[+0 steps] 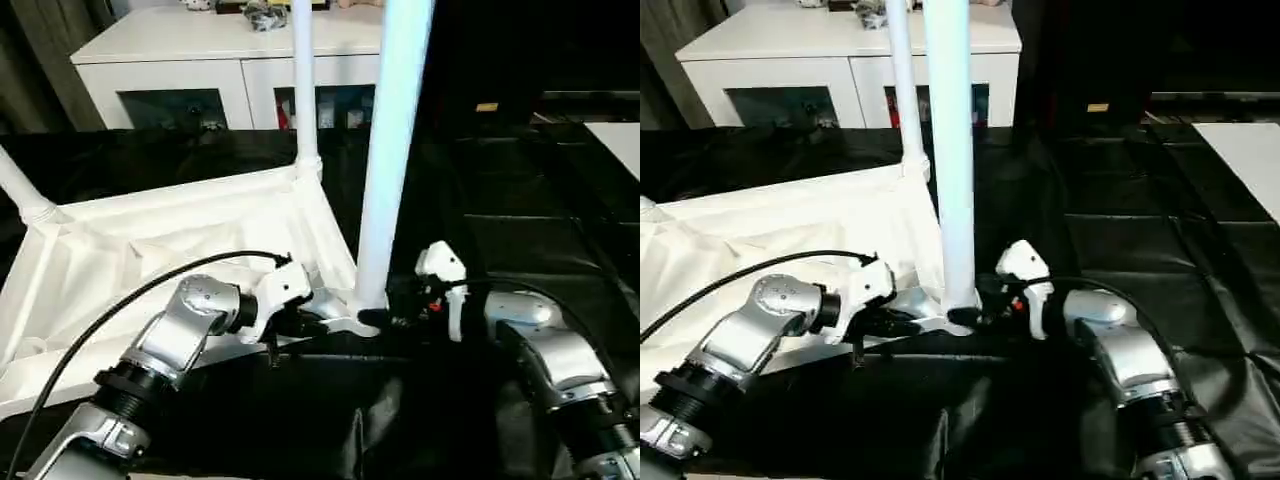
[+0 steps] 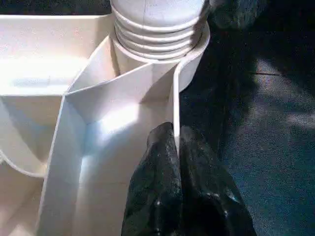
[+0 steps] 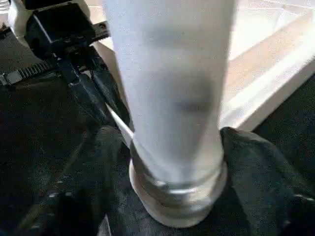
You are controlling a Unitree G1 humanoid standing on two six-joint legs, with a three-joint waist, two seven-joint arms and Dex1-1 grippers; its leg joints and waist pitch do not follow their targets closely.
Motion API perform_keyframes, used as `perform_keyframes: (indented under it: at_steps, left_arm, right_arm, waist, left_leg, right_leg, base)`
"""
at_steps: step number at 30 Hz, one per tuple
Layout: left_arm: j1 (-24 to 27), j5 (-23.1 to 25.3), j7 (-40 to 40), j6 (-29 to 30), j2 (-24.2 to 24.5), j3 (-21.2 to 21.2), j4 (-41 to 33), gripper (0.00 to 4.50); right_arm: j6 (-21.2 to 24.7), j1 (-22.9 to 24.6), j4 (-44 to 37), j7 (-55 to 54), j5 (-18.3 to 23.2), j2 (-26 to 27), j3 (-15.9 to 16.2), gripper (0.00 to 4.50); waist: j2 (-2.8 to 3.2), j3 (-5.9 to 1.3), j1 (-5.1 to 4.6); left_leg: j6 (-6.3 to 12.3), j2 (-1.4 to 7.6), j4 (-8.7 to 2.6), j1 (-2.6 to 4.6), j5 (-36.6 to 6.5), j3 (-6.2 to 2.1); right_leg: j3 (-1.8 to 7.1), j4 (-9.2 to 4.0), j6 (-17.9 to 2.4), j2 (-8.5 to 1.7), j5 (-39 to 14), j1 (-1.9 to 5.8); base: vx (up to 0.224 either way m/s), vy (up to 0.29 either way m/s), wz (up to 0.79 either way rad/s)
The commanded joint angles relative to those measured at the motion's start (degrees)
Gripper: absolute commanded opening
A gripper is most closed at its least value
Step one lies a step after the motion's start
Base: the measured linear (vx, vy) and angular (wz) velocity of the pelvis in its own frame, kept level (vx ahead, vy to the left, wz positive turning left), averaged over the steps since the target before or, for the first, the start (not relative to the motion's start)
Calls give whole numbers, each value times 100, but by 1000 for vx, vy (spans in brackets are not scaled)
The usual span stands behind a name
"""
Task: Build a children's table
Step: Rotate leg to tighten
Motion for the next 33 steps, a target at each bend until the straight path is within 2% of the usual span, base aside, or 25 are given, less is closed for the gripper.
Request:
perform_keyframes:
  at_steps: [1, 3, 4, 11, 19, 21, 22, 24, 26, 27, 28, 30, 31, 32, 33]
  left_arm:
    - [27, 64, -83, 57, -49, -214, 132, 0]
    - [28, 67, -85, 53, -41, -208, 134, 0]
    - [29, 70, -90, 46, -32, -205, 140, 0]
    - [19, 109, -109, 4, -16, -209, 204, 0]
    - [7, 134, -113, -7, -26, -202, 251, 0]
    - [8, 161, -93, 4, -27, -216, 279, 0]
    - [3, 187, -50, 14, -35, -217, 311, 0]
    - [-27, 242, 80, 39, -74, -201, 401, 0]
    - [-119, 333, 438, 89, -204, -124, 604, 0]
    - [-249, 434, 884, 107, -381, -31, 881, 0]
    - [-311, 474, 1074, 108, -462, 9, 1007, 0]
    - [-436, 525, 1420, 122, -630, 81, 1236, 0]
    - [-614, 578, 1944, 218, -877, 207, 1515, 0]
    - [-614, 578, 1944, 218, -877, 207, 1515, 0]
    - [-728, 614, 2289, 284, -1026, 287, 1684, 0]
  right_arm:
    - [-74, -102, 10, 147, -54, 79, 191, 353]
    - [-82, -112, 35, 146, -71, 101, 189, 353]
    - [-73, -119, 41, 159, -64, 119, 191, 353]
    - [-42, -142, 81, 229, 16, 154, 185, 339]
    - [26, -124, 113, 198, 81, 241, 121, 263]
    - [-43, -113, 212, -153, 9, 363, 4, 246]
    - [-96, -136, 353, -478, -57, 476, -104, 243]
    - [-191, -177, 612, -1063, -194, 669, -278, 241]
    - [-195, -129, 713, -1497, -265, 851, -381, 238]
    - [-140, -42, 729, -1901, -300, 1062, -461, 238]
    - [-106, -4, 727, -2061, -309, 1154, -491, 236]
    - [-135, 75, 698, -2288, -411, 1292, -440, 236]
    - [-141, 113, 724, -2708, -577, 1502, -413, 236]
    - [-141, 113, 724, -2708, -577, 1502, -413, 236]
    - [-161, 79, 814, -3060, -703, 1631, -433, 235]
  waist:
    - [-88, -318, 14]
    - [-92, -321, 14]
    - [-56, -319, 21]
    - [-71, -326, 16]
    - [-87, -328, 18]
    - [-88, -324, 10]
    - [-85, -319, 5]
    - [-76, -286, -31]
    - [-74, -265, -74]
    - [-28, -256, -108]
    - [-39, -257, -112]
    - [-36, -246, -130]
    - [-36, -253, -134]
    - [-47, -234, -154]
    - [-37, -232, -155]
  left_leg:
    - [489, 273, -345, 30, -713, -86]
    - [496, 267, -340, 19, -704, -86]
    - [495, 270, -342, 23, -710, -93]
    - [490, 268, -338, 24, -729, -92]
    - [515, 268, -332, 24, -681, -87]
    - [507, 267, -336, 25, -702, -86]
    - [489, 264, -338, 25, -728, -84]
    - [366, 254, -374, 19, -965, -94]
    - [208, 254, -408, 42, -1246, -105]
    - [122, 251, -413, 68, -1399, -99]
    - [54, 249, -415, 109, -1504, -103]
    - [9, 240, -441, 84, -1620, -123]
    - [5, 246, -451, 86, -1674, -138]
    - [-3, 242, -452, 82, -1697, -120]
    - [-37, 226, -451, 117, -1846, -125]
  right_leg:
    - [233, -378, -1482, -440, -297, 255]
    - [232, -374, -1487, -440, -266, 266]
    - [230, -372, -1489, -443, -275, 263]
    - [225, -365, -1510, -436, -225, 270]
    - [227, -363, -1506, -437, -240, 269]
    - [227, -369, -1498, -435, -273, 264]
    - [231, -375, -1493, -443, -335, 254]
    - [221, -419, -1424, -441, -794, 243]
    - [223, -466, -1311, -447, -1310, 230]
    - [233, -496, -1237, -427, -1494, 201]
    - [246, -518, -1211, -435, -1595, 187]
    - [240, -531, -1119, -435, -1791, 201]
    - [243, -538, -1063, -441, -1856, 203]
    - [249, -560, -1048, -428, -1911, 178]
    - [253, -580, -1011, -429, -2055, 149]
  base:
    - [0, 0, 0]
    - [0, 0, 0]
    - [0, 0, 0]
    - [0, 0, 0]
    - [0, 0, 0]
    - [0, 0, 0]
    - [0, 0, 0]
    - [0, 0, 0]
    - [-26, -2, -1]
    - [0, 0, 0]
    - [0, 0, 0]
    - [0, 0, 0]
    - [0, 0, 0]
    - [0, 0, 0]
    - [0, 0, 0]
